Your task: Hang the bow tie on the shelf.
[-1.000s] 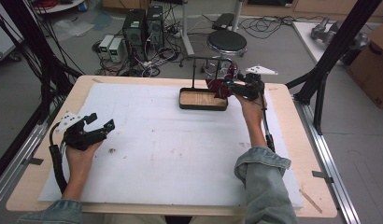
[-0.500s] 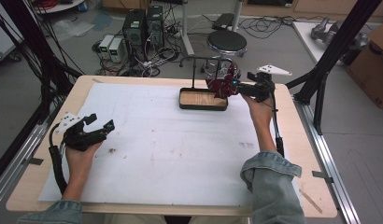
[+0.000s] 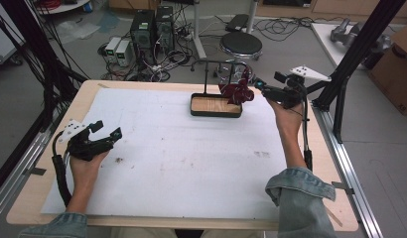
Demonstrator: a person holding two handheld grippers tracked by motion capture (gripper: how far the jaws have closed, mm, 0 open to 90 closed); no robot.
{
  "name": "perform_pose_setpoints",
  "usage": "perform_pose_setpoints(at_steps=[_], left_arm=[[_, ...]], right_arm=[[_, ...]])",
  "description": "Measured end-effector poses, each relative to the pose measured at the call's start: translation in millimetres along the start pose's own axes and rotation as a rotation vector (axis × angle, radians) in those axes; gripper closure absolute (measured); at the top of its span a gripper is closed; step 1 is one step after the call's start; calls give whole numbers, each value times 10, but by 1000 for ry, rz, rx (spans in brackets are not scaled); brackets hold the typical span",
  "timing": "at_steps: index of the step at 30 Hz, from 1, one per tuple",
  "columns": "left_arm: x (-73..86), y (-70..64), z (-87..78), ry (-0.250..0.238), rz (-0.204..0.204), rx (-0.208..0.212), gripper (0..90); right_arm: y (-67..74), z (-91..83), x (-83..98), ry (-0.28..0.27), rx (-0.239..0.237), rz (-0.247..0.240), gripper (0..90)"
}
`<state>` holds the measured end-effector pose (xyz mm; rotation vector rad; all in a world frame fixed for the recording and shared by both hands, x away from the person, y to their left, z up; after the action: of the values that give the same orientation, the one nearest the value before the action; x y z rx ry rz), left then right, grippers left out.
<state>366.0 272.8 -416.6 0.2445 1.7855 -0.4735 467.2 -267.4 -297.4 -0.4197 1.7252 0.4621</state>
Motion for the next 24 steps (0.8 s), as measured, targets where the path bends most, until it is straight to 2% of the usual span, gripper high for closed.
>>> perform_pose_setpoints(at_steps=[1,4,5,7,11,15,16,19,20,24], left_arm=[[-2,0,-2,0,1,1,187],[-2,-5,1,-2,-1,0,187],[-1,-9,3,-2,-2,1,187],[5,-21,10,2,-1,2,186],[10,-46,26,4,6,10,186],[12,-57,38,3,10,16,186],[13,-59,41,3,8,15,186],[18,-61,45,9,11,16,183],[18,-62,45,9,11,15,181],[22,-67,44,9,12,16,180]], right_arm=[[2,-21,-10,-3,-1,1,135],[35,-227,-88,-34,2,-4,127],[35,-227,-88,-34,2,-4,127],[72,-334,-101,-57,23,-28,127],[116,-525,-86,-54,16,-30,126],[114,-780,-40,-77,42,-54,122],[114,-780,-40,-77,42,-54,122],[102,-937,15,-97,55,-54,118],[97,-1040,63,-115,65,-52,118],[77,-1173,154,-135,76,-45,118]])
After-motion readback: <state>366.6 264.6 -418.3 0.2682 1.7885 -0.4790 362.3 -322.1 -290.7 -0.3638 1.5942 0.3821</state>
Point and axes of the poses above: each handheld gripper's, and its own axes: z roughly forward along the jaws, x roughly out of its underside, y roughly to its left, the point moved 4 cm from there along z, roughly forward along the jaws, and after that the axes turned 3 degrees about -z, right-handed, at the moved point
